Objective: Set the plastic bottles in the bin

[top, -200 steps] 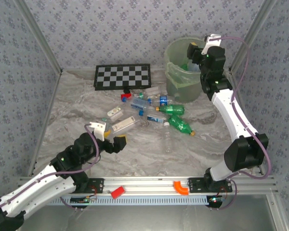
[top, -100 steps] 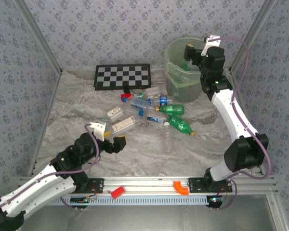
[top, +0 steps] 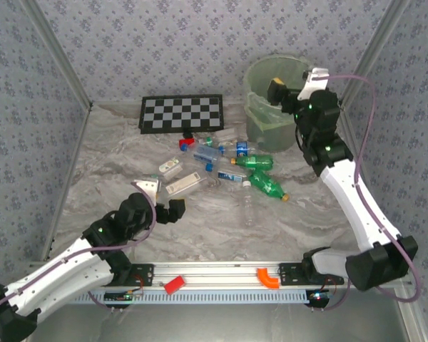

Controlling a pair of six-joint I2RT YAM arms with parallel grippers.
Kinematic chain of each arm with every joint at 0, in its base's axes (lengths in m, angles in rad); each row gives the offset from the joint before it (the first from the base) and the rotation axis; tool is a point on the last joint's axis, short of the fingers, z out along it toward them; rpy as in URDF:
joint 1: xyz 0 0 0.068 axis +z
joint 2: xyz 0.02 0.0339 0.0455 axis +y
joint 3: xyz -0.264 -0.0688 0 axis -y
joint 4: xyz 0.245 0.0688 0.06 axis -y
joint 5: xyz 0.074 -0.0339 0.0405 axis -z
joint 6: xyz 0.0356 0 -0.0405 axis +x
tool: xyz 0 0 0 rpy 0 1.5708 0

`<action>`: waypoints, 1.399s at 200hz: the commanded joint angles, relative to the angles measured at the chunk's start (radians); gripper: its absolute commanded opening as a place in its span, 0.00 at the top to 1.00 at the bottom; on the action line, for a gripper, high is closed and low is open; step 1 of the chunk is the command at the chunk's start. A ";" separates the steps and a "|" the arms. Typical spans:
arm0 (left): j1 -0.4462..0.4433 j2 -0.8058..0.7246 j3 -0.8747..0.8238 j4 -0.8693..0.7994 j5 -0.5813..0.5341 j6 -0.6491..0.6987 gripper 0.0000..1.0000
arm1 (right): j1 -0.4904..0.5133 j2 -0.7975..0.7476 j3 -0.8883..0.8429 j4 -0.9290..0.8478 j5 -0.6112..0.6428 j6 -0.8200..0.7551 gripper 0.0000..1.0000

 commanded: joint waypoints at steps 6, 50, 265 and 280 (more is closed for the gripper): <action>0.076 0.063 0.029 -0.016 0.029 -0.008 0.00 | 0.067 -0.099 -0.154 -0.003 0.001 0.038 0.00; 0.143 0.221 0.065 0.014 0.074 0.029 0.00 | 0.164 -0.257 -0.400 0.031 0.002 0.070 0.00; 0.212 0.762 0.193 0.220 0.324 0.085 0.17 | 0.154 -0.487 -0.801 0.200 -0.095 0.137 0.01; 0.175 0.780 0.197 0.210 0.293 0.092 0.17 | 0.147 -0.495 -0.808 0.201 -0.096 0.147 0.01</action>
